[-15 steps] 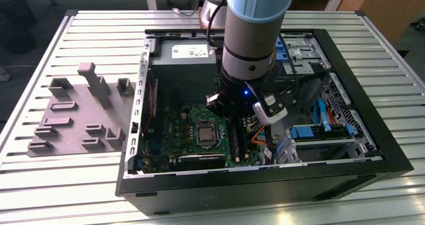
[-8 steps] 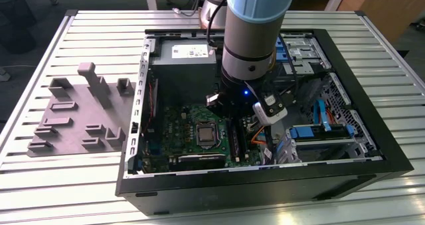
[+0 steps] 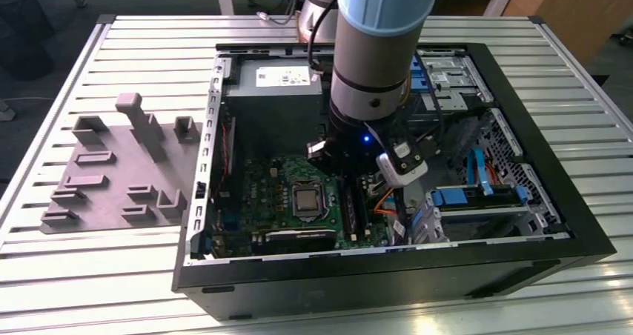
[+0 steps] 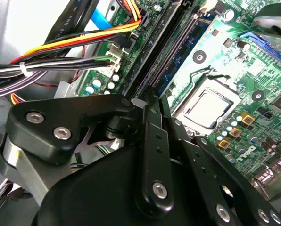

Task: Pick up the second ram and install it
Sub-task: 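Insert the second ram into the second slot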

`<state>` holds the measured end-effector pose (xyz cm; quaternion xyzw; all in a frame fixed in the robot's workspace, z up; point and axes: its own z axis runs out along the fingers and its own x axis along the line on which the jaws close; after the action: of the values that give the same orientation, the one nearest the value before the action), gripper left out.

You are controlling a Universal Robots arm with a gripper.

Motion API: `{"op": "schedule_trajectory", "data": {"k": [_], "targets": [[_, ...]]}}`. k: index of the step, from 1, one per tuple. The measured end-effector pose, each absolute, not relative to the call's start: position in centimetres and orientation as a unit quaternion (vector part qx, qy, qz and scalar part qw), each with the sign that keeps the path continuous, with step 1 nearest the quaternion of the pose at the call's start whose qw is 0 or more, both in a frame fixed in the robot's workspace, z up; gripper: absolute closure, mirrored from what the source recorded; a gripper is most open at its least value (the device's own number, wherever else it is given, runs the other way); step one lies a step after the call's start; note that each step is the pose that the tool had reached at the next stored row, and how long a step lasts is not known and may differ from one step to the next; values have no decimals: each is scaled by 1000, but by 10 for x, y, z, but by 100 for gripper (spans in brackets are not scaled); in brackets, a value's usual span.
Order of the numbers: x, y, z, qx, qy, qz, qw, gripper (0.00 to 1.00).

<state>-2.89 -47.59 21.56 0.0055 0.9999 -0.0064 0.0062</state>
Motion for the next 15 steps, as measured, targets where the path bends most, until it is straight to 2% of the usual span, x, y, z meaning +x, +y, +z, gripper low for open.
{"op": "schedule_trajectory", "data": {"k": [15], "targets": [[-29, -476, 211, 5, 1000, -6, 3, 86]]}}
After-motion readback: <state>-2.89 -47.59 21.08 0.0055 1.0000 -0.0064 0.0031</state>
